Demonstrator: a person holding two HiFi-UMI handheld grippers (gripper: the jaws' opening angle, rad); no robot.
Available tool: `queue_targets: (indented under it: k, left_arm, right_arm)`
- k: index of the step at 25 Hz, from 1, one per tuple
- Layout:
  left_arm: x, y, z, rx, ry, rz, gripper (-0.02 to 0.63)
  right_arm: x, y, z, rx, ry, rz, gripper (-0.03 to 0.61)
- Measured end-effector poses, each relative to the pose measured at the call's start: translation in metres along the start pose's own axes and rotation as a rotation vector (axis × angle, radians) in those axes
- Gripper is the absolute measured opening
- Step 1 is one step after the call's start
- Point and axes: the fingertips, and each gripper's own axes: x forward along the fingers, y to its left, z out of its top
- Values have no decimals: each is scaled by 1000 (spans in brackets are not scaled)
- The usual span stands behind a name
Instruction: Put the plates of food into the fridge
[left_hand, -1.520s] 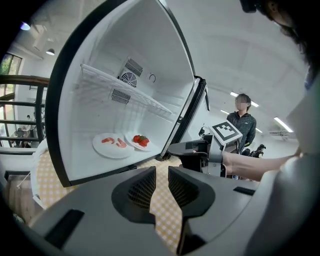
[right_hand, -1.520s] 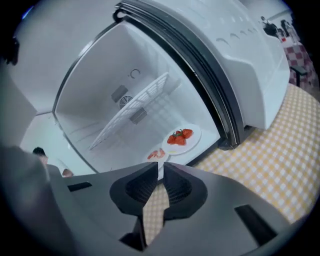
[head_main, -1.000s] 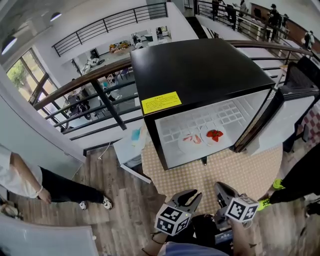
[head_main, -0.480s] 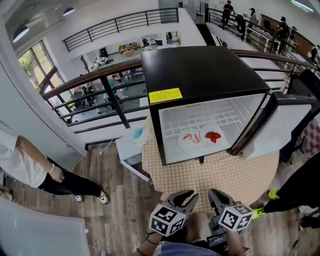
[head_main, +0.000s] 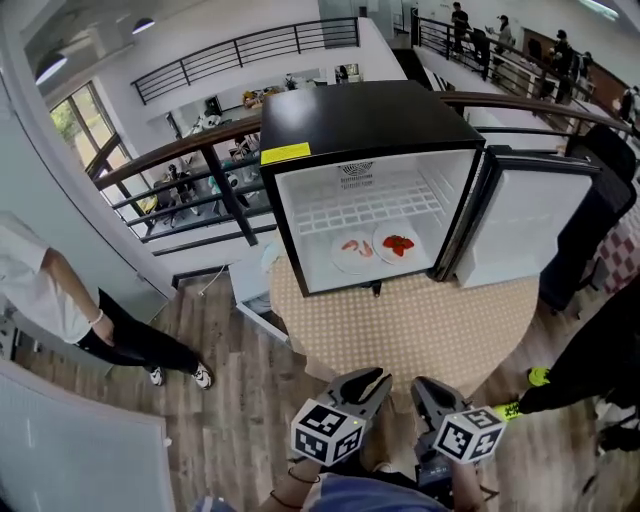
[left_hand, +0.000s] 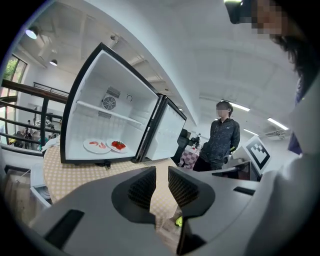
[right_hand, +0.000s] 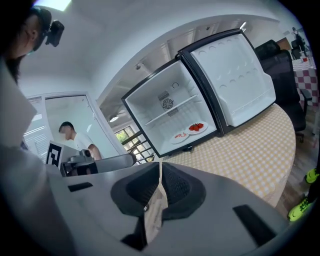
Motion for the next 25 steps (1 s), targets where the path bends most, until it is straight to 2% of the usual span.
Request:
queue_targets:
  k: [8, 14, 20, 25]
  left_arm:
    - [-40, -63, -43, 17, 4, 42, 86]
    - [-78, -88, -72, 16, 0, 99, 86]
    - [-103, -107, -96, 21, 11, 117, 84]
    - [-113, -117, -106, 21, 10, 124, 85]
  right_arm:
    - [-68, 7, -48, -16, 14, 41, 28]
    - [-100, 34, -78, -36, 29, 83, 29]
    - [-119, 52, -102, -60, 33, 115, 29]
    - [-132, 60, -110, -77, 39, 99, 29]
